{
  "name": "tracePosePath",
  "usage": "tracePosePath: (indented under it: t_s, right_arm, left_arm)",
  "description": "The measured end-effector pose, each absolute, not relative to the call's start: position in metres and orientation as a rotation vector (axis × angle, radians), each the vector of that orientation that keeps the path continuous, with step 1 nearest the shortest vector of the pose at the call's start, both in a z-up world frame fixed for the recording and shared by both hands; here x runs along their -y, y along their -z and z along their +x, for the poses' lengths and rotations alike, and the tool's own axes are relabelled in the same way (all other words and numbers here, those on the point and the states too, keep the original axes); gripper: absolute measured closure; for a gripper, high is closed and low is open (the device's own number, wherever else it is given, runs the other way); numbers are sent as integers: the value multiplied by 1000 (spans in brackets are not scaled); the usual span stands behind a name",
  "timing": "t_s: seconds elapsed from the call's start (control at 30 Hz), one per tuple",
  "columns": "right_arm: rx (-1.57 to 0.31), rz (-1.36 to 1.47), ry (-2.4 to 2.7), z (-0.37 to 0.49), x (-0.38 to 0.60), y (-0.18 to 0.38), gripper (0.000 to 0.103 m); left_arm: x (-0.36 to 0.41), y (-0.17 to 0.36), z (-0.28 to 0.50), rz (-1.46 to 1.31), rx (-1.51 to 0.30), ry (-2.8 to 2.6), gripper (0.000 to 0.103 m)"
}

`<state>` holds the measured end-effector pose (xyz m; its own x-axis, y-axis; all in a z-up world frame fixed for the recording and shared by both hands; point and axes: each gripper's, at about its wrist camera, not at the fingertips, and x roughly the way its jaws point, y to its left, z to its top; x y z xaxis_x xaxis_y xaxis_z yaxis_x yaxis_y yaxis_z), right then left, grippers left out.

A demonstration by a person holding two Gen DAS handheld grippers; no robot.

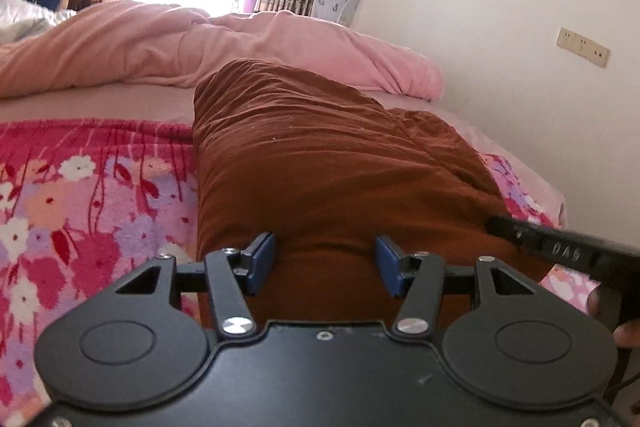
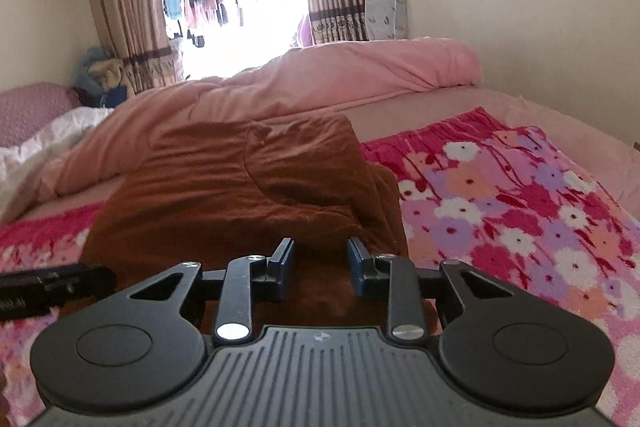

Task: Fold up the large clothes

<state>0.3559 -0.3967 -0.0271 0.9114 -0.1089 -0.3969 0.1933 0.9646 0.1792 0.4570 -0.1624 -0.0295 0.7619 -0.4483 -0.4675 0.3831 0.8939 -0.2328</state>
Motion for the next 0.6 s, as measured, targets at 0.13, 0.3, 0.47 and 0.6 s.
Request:
tracePosePath:
  t_s: [0.13, 0.3, 0.47, 0.6]
  right_arm:
    - [-410, 207, 159, 354, 393, 24, 69]
    - [-372, 211, 138, 350, 393, -7, 67]
    - [-337, 256, 61, 370, 397, -35, 64]
    - [-396, 263, 51, 405, 400, -33, 64]
  left_arm:
    - [157, 13, 458, -153, -567, 474, 48]
    - [146, -22, 477, -222, -513, 480, 47]
    - [156, -33, 511, -242, -527, 505, 47]
    - [171, -21, 535, -210, -577, 501, 47]
